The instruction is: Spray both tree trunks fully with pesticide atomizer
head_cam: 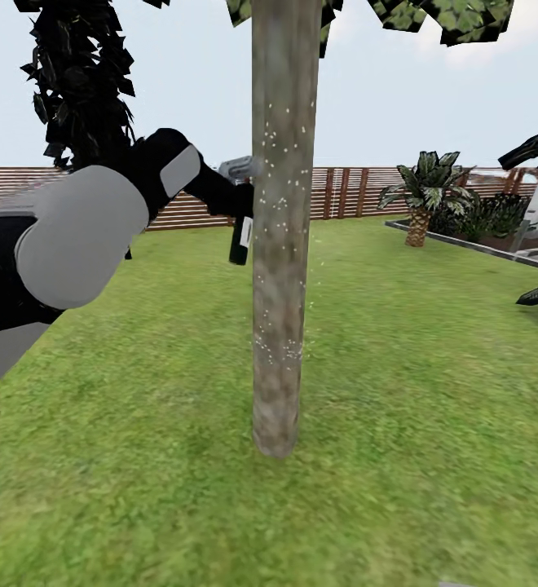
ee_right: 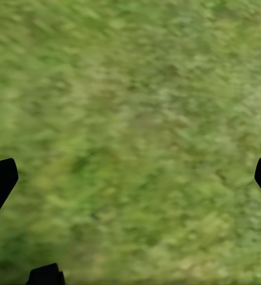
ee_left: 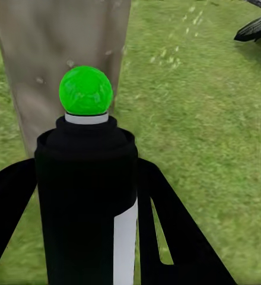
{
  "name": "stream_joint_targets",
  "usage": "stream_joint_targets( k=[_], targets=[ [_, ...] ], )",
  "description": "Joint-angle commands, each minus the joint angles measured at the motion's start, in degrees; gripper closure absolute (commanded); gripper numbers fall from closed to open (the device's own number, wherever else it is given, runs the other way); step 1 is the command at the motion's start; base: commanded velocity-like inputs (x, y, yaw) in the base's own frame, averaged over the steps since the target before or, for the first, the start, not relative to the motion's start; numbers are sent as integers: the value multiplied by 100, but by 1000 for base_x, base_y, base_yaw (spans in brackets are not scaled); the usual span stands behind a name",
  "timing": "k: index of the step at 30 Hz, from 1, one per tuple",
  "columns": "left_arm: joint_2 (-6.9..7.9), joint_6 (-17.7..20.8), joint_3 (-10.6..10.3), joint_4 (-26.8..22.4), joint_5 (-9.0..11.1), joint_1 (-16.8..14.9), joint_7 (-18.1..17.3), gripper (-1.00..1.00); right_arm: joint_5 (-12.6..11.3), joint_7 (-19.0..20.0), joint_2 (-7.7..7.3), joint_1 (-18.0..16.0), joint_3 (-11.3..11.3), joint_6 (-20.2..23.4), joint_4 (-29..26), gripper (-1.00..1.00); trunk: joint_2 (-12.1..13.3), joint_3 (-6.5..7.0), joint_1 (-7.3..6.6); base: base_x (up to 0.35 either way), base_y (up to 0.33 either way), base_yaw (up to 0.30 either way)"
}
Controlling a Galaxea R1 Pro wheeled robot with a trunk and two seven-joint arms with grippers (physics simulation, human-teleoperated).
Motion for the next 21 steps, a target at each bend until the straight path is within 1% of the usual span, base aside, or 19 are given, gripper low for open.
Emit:
stream_joint_targets(
  k=[1,4,8,9,11,13,14,15,17,21],
  targets=[
    [0,-93,12,-3,2,37,23,100,0,0,0,0,2,0,0,-100,-1,1,0,0,0,0],
    [0,-234,8,2,-1,107,138,100,0,-1,0,0,2,0,0,-100,-1,1,0,0,0,0],
    [0,-282,4,10,12,289,148,100,0,0,0,0,1,0,0,-100,-1,1,0,0,0,0],
    [0,-286,6,11,13,317,122,100,0,0,0,0,0,0,0,-100,-1,1,0,0,0,0],
    [0,-291,10,11,15,434,-129,100,0,-1,0,0,2,0,0,-100,-1,1,0,0,0,0],
    [0,-297,11,11,15,522,-203,100,0,-1,0,0,2,0,0,-100,-1,1,0,0,0,0],
    [0,-307,11,12,15,582,-221,100,0,-1,0,0,4,0,0,-100,-1,1,0,0,0,0],
    [0,-388,11,12,16,688,-240,100,0,-1,0,0,0,0,0,-100,-1,1,0,0,0,0],
    [0,-522,11,12,16,799,-250,100,0,1,0,0,0,0,0,-100,-1,1,0,0,0,0],
    [0,-637,6,12,29,877,-296,100,0,0,0,0,0,0,0,-100,-1,1,0,0,0,0]
  ],
)
